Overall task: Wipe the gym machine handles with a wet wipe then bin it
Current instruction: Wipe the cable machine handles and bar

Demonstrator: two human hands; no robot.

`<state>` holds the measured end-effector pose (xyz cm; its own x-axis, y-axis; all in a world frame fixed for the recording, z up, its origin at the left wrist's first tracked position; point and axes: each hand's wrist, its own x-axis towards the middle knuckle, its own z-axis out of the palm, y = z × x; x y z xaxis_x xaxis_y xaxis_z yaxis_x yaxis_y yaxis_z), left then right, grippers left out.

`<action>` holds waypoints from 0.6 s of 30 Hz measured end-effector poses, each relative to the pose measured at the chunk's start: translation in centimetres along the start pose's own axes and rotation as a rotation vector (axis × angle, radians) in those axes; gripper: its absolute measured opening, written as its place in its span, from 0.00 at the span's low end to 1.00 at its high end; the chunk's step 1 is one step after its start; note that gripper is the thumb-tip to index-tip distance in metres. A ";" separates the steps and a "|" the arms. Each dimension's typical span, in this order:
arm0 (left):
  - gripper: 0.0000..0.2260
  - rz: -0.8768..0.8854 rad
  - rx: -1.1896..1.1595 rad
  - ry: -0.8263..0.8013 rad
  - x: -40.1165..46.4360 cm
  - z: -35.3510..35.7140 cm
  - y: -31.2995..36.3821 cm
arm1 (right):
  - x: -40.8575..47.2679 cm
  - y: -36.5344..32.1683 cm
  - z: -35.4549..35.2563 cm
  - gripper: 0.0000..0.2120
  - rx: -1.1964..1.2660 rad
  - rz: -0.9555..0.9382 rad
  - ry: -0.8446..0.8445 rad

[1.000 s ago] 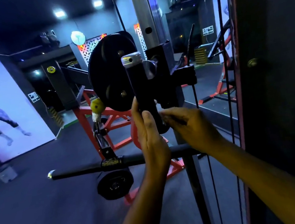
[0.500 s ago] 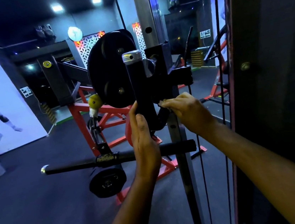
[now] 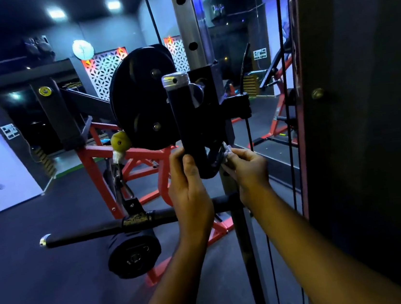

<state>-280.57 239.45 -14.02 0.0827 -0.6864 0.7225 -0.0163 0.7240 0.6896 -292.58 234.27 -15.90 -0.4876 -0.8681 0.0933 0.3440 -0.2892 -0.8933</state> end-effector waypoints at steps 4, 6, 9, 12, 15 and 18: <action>0.14 0.022 0.046 -0.090 0.6 -0.9 0.0 | -1.6 -0.5 0.9 0.07 0.280 0.222 0.023; 0.14 0.018 0.045 -0.125 0.8 -1.3 -0.1 | -2.6 0.0 1.1 0.08 0.374 0.323 0.018; 0.17 0.038 0.048 -0.170 1.0 -2.0 -0.3 | -2.5 -0.1 1.5 0.08 0.451 0.389 0.027; 0.16 0.038 0.081 -0.198 1.2 -2.3 -0.5 | -1.1 -0.6 2.1 0.11 0.483 0.347 0.070; 0.14 0.056 0.101 -0.189 1.3 -2.3 -0.7 | -1.1 -1.0 2.6 0.10 0.528 0.343 0.084; 0.13 0.067 0.104 -0.183 1.2 -2.2 -0.8 | -2.7 -1.6 2.4 0.09 0.522 0.371 0.061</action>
<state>-278.26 238.20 -13.76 -0.1040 -0.6449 0.7571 -0.1191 0.7639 0.6343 -289.88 236.06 -13.68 -0.3006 -0.9280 -0.2204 0.8363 -0.1454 -0.5286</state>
